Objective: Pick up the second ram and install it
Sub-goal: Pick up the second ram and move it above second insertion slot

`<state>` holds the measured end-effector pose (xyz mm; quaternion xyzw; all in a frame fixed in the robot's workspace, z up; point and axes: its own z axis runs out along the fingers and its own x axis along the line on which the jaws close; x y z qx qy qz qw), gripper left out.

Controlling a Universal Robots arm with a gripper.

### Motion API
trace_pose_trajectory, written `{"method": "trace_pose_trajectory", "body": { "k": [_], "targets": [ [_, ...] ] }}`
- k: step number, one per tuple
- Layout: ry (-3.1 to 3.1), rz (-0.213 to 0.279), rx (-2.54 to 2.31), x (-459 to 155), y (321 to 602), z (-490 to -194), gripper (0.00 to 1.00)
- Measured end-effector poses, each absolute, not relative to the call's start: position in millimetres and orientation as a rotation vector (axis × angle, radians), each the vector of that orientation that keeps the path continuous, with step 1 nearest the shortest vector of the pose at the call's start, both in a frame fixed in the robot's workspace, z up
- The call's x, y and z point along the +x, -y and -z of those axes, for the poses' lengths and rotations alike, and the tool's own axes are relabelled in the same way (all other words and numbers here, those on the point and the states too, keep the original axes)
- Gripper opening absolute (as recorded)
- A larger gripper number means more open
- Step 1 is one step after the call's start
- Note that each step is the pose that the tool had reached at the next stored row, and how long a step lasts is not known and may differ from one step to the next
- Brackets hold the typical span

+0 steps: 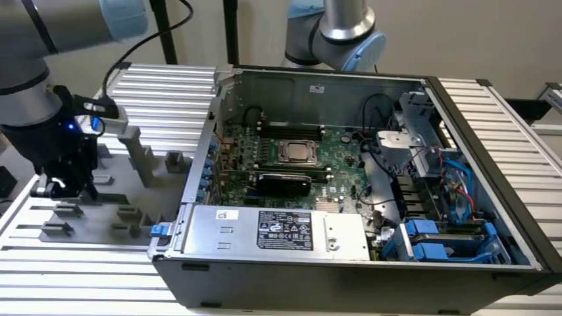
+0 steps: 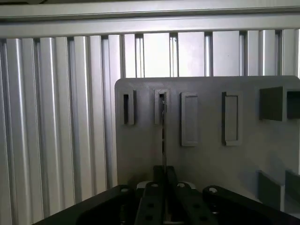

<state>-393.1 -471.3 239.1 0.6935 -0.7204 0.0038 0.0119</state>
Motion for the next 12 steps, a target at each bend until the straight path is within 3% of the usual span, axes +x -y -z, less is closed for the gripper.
{"method": "trace_pose_trajectory", "body": {
  "k": [12],
  "targets": [
    [2.246, -0.012, 2.162, -388, 471, -294, 0.0]
  ]
}}
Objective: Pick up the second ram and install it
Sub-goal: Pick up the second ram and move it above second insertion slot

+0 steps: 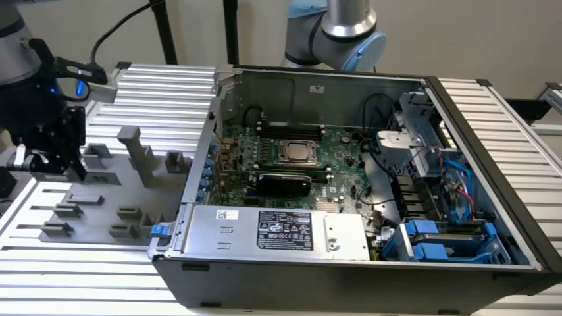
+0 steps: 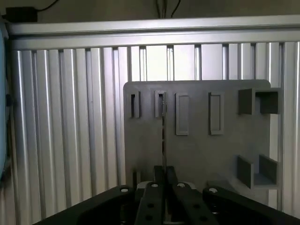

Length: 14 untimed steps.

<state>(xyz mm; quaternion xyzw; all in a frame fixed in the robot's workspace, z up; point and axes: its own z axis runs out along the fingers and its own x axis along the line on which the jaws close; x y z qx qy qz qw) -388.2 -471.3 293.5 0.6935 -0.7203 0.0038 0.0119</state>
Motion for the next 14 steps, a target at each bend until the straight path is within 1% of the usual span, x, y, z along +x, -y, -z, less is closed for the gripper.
{"method": "trace_pose_trajectory", "body": {
  "k": [14],
  "targets": [
    [2.246, 0.001, 2.173, -345, 471, -357, 0.0]
  ]
}}
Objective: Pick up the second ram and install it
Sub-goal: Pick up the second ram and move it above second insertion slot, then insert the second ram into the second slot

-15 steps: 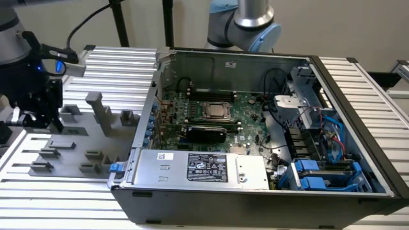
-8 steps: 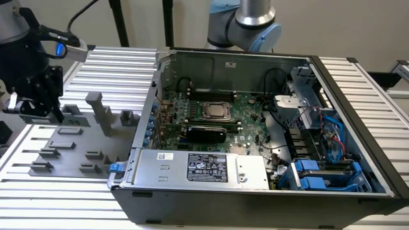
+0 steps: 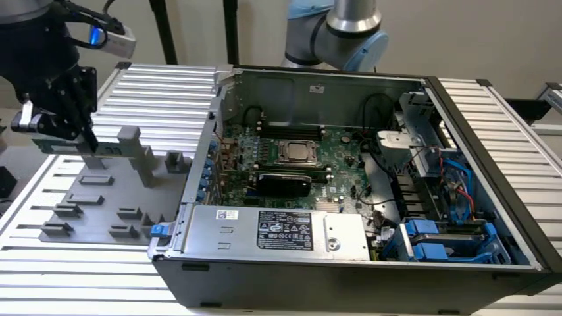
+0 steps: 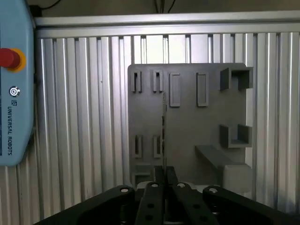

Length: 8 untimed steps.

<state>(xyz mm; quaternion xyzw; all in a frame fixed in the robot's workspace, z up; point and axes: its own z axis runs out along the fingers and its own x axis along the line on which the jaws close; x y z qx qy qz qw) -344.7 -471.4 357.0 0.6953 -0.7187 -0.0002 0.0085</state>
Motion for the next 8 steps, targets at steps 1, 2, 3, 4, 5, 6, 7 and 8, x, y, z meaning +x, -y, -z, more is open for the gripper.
{"method": "trace_pose_trajectory", "body": {
  "k": [1, 2, 3, 4, 5, 6, 7, 8],
  "targets": [
    [2.246, 0.002, 2.174, -341, 471, -362, 0.0],
    [2.246, 0.004, 2.175, -337, 471, -366, 0.0],
    [2.246, 0.005, 2.175, -333, 471, -371, 0.0],
    [2.246, 0.006, 2.176, -328, 471, -375, 0.0],
    [2.247, 0.008, 2.177, -324, 471, -380, 0.0],
    [2.247, 0.009, 2.177, -319, 471, -385, 0.0],
    [2.247, 0.01, 2.177, -315, 471, -389, 0.0],
    [2.247, 0.011, 2.177, -310, 471, -394, 0.0]
  ]
}}
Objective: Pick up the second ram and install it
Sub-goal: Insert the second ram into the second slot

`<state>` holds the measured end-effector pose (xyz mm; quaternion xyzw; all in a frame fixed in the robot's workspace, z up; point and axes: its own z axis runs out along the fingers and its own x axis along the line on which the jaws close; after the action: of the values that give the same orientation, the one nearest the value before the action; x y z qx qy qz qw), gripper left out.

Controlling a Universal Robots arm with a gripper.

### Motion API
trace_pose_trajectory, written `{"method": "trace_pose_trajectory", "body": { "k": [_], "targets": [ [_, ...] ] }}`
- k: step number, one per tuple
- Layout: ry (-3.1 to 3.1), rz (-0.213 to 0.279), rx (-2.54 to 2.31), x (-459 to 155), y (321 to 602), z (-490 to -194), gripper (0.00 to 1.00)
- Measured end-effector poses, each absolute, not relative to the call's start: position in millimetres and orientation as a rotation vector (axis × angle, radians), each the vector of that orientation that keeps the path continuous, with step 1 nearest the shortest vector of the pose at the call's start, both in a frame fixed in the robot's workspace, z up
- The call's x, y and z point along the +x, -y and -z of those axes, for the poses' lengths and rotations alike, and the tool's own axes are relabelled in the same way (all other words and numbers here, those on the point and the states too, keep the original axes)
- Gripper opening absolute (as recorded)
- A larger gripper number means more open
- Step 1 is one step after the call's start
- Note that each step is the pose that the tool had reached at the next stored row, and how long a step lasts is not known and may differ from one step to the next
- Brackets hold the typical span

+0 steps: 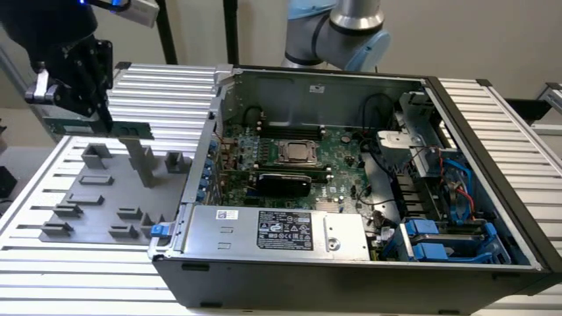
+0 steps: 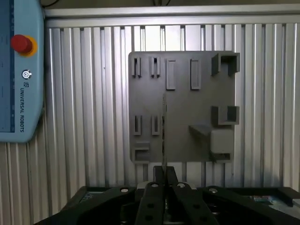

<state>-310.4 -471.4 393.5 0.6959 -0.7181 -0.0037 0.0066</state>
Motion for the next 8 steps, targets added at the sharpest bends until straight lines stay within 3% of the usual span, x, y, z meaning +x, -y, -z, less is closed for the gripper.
{"method": "trace_pose_trajectory", "body": {
  "k": [8],
  "targets": [
    [2.244, 0.017, 2.175, -274, 471, -420, 0.0]
  ]
}}
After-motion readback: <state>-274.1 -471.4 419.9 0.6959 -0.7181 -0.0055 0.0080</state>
